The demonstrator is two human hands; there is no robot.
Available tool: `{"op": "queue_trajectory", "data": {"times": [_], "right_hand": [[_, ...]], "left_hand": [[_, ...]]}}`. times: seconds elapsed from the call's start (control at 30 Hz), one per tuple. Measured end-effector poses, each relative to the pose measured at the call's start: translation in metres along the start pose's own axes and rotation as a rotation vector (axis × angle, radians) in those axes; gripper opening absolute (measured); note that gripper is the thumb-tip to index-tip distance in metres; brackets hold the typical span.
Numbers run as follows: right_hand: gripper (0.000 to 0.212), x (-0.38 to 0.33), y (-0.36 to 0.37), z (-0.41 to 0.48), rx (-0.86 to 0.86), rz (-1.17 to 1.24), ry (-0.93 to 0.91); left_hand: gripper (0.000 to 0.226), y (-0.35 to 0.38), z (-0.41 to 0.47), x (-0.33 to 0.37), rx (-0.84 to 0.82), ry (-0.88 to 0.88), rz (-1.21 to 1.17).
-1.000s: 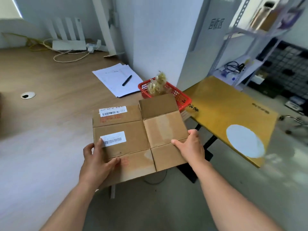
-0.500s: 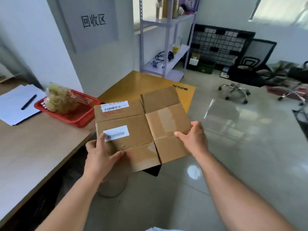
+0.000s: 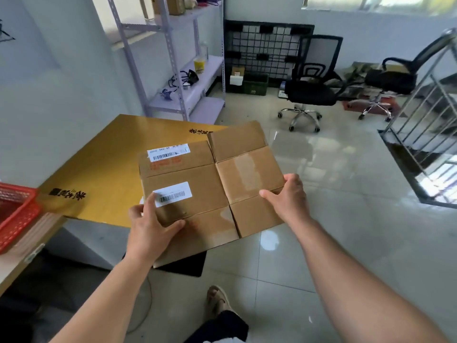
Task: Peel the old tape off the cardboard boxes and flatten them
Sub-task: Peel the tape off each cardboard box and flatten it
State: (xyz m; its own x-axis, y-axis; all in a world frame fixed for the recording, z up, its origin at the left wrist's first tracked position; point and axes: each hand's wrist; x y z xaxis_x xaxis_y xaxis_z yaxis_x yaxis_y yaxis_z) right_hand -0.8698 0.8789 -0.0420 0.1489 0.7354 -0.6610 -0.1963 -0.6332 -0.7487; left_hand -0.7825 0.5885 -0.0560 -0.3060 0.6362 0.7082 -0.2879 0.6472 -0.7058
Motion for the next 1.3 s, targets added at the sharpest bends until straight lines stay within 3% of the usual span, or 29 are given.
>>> {"op": "queue_trajectory", "data": {"times": [0.43,0.67,1.07,1.3], "right_hand": [[0.081,-0.058,0.043,0.207,-0.097,-0.097,-0.113],[0.083,-0.101,0.106,0.253,-0.285,-0.126,-0.221],[0.082,-0.186,0.233,0.308,-0.662,-0.191,-0.557],[0.081,-0.213,0.295,0.341,-0.781,-0.276,-0.74]], "left_hand": [[0.09,0.058,0.165,0.041,0.111,-0.096,-0.031],[0.091,0.049,0.184,0.022,0.195,-0.292,-0.021],[0.093,0.046,0.192,0.0,0.358,-0.741,0.032],[0.093,0.064,0.216,-0.001,0.408,-0.95,0.076]]}}
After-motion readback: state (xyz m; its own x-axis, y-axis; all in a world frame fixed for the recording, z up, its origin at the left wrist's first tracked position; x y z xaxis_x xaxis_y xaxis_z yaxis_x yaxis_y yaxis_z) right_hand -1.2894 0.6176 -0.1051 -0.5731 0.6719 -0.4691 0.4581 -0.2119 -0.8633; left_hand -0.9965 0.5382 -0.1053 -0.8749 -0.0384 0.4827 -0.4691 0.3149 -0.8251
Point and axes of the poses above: each hand's wrist, its own z-axis towards the middle knuckle, its own y-axis out of the palm, x = y × z, and after that the axes turned 1 degree about -y, right-handed
